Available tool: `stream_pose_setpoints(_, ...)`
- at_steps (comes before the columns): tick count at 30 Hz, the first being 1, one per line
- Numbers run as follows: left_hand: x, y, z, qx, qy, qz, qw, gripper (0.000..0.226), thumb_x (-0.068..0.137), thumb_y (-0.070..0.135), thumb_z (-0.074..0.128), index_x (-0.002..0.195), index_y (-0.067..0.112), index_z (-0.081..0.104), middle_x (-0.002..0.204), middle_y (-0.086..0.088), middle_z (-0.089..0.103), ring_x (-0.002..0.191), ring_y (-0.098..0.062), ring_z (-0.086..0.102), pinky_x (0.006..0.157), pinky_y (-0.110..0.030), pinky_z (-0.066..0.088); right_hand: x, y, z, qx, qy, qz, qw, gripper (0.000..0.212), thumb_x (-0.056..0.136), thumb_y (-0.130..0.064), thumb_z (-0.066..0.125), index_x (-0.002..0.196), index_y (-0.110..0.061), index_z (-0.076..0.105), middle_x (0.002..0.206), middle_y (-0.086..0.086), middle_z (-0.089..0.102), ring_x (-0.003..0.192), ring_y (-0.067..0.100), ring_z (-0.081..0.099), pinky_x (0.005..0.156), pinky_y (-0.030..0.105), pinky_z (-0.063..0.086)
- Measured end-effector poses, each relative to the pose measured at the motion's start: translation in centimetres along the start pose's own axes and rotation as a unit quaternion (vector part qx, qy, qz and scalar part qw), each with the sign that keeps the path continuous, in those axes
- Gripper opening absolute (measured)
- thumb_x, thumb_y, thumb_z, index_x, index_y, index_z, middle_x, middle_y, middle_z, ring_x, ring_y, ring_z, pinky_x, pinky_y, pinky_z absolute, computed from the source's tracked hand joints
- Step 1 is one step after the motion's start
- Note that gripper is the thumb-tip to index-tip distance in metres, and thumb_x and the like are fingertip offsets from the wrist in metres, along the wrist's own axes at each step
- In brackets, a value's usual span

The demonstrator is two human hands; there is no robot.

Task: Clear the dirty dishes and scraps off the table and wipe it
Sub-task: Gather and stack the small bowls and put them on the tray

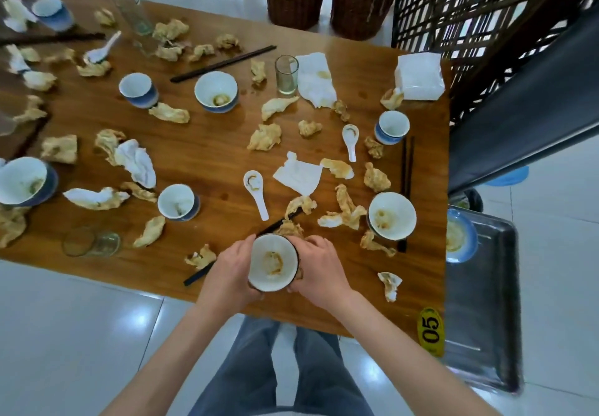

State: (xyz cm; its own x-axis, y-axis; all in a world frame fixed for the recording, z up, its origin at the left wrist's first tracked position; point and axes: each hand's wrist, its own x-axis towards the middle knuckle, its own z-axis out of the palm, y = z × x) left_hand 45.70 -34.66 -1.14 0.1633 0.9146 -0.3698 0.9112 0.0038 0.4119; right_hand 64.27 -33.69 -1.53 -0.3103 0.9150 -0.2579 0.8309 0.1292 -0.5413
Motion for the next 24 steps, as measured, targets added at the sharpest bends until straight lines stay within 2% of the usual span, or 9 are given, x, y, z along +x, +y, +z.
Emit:
stream_pose_setpoints(7, 3.3, 5.8, -2.6, -0.004, -0.016, 0.086, 0.996, 0.108, 0.054, 0.041, 0.088, 0.143, 0.023, 0.028, 0.135, 0.004, 0.048, 0.12, -0.016, 0.047, 0.095, -0.031, 0.044, -2.2, 2.9, -4.3, 0.036, 0.099, 0.07, 0.992, 0.089, 0.052, -0.037, 0.087, 0.13, -0.025, 0.046, 0.119, -0.005, 0.06, 0.114, 0.019, 0.047, 0.095, 0.034, 0.04)
stream_pose_setpoints(11, 7.1, 10.9, -2.9, -0.011, -0.044, 0.123, 0.991, 0.113, 0.053, 0.035, 0.089, 0.145, 0.025, 0.024, 0.143, 0.003, 0.04, 0.13, -0.019, 0.038, 0.102, -0.037, 0.038, -2.7, 6.3, -8.4, 0.03, 0.134, 0.118, 0.983, 0.092, 0.052, -0.034, 0.088, 0.132, -0.023, 0.046, 0.121, -0.004, 0.059, 0.116, 0.019, 0.045, 0.096, 0.037, 0.04)
stream_pose_setpoints(16, 11.1, 15.8, -1.4, 0.013, -0.06, 0.158, 0.986, 0.114, 0.053, 0.034, 0.089, 0.145, 0.025, 0.024, 0.144, 0.002, 0.04, 0.127, -0.024, 0.043, 0.097, -0.038, 0.042, -2.7, 10.3, -11.8, 0.026, 0.134, 0.151, 0.979, 0.087, 0.056, -0.031, 0.084, 0.133, -0.023, 0.044, 0.118, 0.0, 0.058, 0.113, 0.021, 0.046, 0.09, 0.037, 0.041)
stream_pose_setpoints(24, 13.9, 18.7, 0.9, 0.026, -0.08, 0.173, 0.981, 0.11, 0.051, 0.033, 0.09, 0.142, 0.023, 0.029, 0.136, 0.001, 0.048, 0.121, -0.023, 0.048, 0.094, -0.038, 0.045, -2.5, 14.5, -12.3, 0.043, 0.12, 0.188, 0.974, 0.087, 0.054, -0.032, 0.086, 0.131, -0.026, 0.045, 0.114, 0.001, 0.059, 0.112, 0.022, 0.047, 0.084, 0.035, 0.042)
